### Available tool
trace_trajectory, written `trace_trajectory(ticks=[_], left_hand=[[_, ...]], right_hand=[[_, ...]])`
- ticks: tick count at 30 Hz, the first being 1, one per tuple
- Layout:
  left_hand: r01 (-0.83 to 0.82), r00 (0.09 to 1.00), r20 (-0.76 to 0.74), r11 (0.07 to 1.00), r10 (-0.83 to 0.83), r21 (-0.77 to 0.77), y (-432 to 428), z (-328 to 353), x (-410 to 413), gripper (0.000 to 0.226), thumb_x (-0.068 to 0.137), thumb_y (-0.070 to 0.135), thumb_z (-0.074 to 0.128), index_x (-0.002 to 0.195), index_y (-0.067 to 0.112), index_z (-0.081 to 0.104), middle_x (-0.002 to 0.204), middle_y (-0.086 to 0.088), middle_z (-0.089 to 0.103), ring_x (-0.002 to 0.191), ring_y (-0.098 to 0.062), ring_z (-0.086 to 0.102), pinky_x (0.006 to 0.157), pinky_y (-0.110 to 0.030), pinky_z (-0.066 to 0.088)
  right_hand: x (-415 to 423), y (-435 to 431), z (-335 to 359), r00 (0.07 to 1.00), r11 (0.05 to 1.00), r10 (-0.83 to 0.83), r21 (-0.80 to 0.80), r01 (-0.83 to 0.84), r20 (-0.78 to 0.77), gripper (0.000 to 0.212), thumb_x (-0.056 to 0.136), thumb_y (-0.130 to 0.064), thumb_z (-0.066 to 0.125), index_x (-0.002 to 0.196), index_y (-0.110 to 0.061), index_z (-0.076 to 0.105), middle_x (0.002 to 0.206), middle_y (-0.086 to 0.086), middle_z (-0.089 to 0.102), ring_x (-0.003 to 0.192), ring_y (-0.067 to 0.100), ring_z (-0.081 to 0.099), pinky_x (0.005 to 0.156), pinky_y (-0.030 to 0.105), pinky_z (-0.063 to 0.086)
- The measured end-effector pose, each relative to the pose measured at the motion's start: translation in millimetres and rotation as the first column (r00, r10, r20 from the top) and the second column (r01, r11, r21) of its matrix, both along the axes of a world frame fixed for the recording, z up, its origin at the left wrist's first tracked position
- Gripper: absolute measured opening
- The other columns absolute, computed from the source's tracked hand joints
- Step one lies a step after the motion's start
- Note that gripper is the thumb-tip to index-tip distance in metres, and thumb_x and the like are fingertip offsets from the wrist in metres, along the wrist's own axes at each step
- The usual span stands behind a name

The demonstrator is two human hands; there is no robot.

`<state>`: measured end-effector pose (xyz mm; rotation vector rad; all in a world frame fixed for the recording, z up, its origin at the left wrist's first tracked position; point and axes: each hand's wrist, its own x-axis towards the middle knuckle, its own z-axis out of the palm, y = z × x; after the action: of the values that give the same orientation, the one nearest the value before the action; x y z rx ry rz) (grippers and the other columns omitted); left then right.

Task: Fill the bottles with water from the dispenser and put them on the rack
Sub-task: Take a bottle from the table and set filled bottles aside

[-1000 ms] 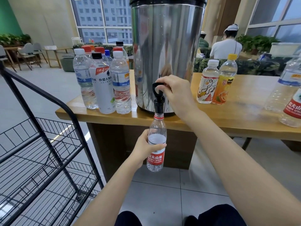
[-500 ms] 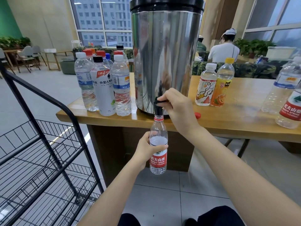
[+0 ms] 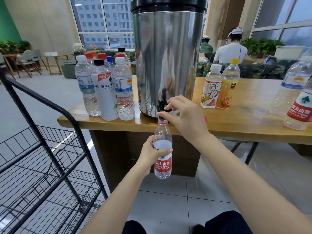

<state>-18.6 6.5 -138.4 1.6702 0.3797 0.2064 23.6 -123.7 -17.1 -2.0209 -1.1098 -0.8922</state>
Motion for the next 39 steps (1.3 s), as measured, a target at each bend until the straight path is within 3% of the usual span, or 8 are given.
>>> trace_trajectory(ticks=[4, 7, 12, 23, 29, 39], left_hand=[[-0.008, 1.0, -0.01, 1.0, 0.008, 0.018, 1, 2, 0, 0.066, 0.072, 0.022, 0.086, 0.127, 0.024, 0.05, 0.12, 0.0, 0.063, 0.108, -0.02, 0.061, 0.091, -0.037, 0.054], [-0.014, 1.0, -0.018, 0.999, 0.015, 0.028, 1, 4, 0, 0.065, 0.072, 0.022, 0.086, 0.127, 0.025, 0.05, 0.12, 0.0, 0.062, 0.108, -0.019, 0.061, 0.09, -0.036, 0.053], [-0.024, 0.999, -0.027, 0.999, 0.025, 0.033, 1, 5, 0, 0.065, 0.073, 0.021, 0.085, 0.128, 0.024, 0.05, 0.122, 0.001, 0.061, 0.109, -0.018, 0.059, 0.091, -0.037, 0.052], [-0.042, 0.998, -0.035, 0.999, 0.043, 0.028, -2, 6, 3, 0.067, 0.074, 0.019, 0.085, 0.13, 0.024, 0.048, 0.126, -0.001, 0.059, 0.115, -0.021, 0.057, 0.098, -0.043, 0.051], [-0.042, 0.999, -0.031, 0.999, 0.042, 0.016, -5, 9, 2, 0.065, 0.074, 0.016, 0.084, 0.129, 0.024, 0.048, 0.124, -0.001, 0.058, 0.112, -0.019, 0.057, 0.098, -0.043, 0.051], [-0.042, 0.999, -0.028, 0.999, 0.043, 0.02, -5, 9, 1, 0.065, 0.074, 0.017, 0.084, 0.128, 0.023, 0.049, 0.123, -0.001, 0.059, 0.112, -0.02, 0.057, 0.095, -0.041, 0.052]], right_hand=[[-2, 0, 1, 0.993, 0.993, -0.115, -0.004, 0.115, 0.03, 0.035, 0.086, -0.053, 0.062, 0.09, -0.019, 0.069, 0.077, -0.002, 0.067, 0.067, 0.011, 0.058, 0.051, 0.031, 0.049], [0, -4, 1, 0.991, 0.991, -0.135, -0.006, 0.135, -0.01, 0.032, 0.086, -0.052, 0.061, 0.092, -0.021, 0.066, 0.076, -0.001, 0.062, 0.061, 0.008, 0.049, 0.049, 0.027, 0.044], [5, -9, 0, 0.993, 0.993, -0.115, -0.031, 0.114, -0.035, 0.03, 0.088, -0.05, 0.061, 0.096, -0.021, 0.066, 0.08, -0.001, 0.061, 0.063, 0.005, 0.045, 0.05, 0.018, 0.038], [7, -11, -3, 0.997, 0.998, -0.067, 0.011, 0.067, -0.03, 0.035, 0.086, -0.05, 0.06, 0.098, -0.018, 0.069, 0.082, -0.004, 0.061, 0.069, 0.003, 0.044, 0.053, 0.016, 0.03], [9, -10, -4, 0.996, 0.999, -0.049, 0.014, 0.051, -0.07, 0.046, 0.086, -0.06, 0.048, 0.099, -0.02, 0.068, 0.083, -0.001, 0.067, 0.071, 0.011, 0.058, 0.056, 0.033, 0.052], [6, -10, -2, 0.996, 0.999, -0.033, 0.027, 0.036, -0.088, 0.043, 0.085, -0.055, 0.053, 0.1, -0.018, 0.068, 0.08, -0.003, 0.067, 0.068, 0.01, 0.06, 0.056, 0.035, 0.053]])
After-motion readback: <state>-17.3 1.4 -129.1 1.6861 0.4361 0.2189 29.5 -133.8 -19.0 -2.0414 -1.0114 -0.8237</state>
